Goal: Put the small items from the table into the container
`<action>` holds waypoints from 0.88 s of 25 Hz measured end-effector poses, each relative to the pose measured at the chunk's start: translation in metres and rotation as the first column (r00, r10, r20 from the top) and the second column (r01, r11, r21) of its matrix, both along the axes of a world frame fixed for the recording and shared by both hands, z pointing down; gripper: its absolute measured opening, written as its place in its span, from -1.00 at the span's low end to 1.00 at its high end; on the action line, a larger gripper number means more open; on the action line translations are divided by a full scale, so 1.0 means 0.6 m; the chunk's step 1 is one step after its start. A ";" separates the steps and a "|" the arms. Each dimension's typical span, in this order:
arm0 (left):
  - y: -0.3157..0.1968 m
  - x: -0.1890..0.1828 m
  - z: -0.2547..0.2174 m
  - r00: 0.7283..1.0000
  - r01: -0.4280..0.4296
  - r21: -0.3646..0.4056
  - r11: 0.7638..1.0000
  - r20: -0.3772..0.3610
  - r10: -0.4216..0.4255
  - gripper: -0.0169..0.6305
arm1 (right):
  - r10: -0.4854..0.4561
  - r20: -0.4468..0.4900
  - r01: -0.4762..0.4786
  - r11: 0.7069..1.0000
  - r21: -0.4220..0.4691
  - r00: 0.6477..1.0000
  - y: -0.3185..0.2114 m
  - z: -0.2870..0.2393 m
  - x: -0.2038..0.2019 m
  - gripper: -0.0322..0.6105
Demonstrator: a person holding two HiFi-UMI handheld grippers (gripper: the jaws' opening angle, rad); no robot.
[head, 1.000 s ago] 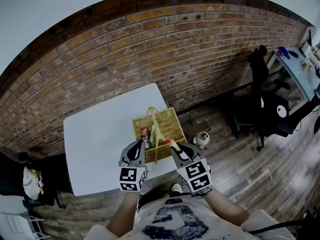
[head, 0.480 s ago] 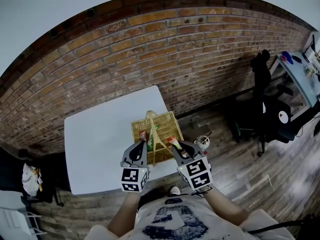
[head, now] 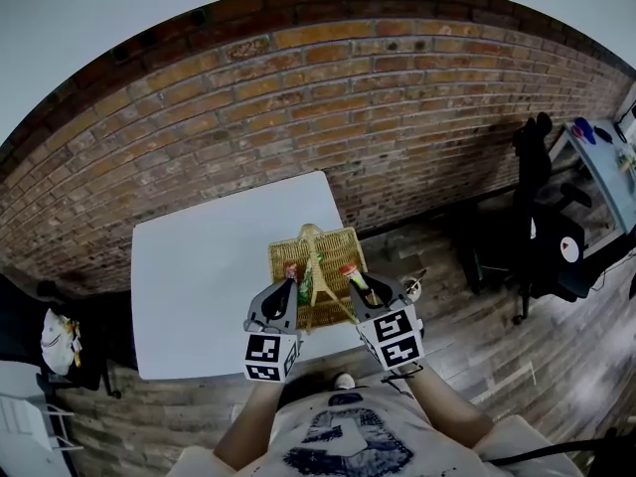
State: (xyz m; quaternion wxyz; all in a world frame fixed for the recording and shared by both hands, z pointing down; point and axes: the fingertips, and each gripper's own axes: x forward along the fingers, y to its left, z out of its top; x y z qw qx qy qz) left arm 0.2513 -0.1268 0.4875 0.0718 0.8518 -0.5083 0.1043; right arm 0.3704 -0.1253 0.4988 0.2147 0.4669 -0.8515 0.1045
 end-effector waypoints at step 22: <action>-0.008 -0.005 0.002 1.000 0.028 -0.009 1.000 0.004 -0.028 -0.80 | -0.066 -0.062 0.065 0.998 -0.025 0.996 -0.040 0.026 -0.026 -0.61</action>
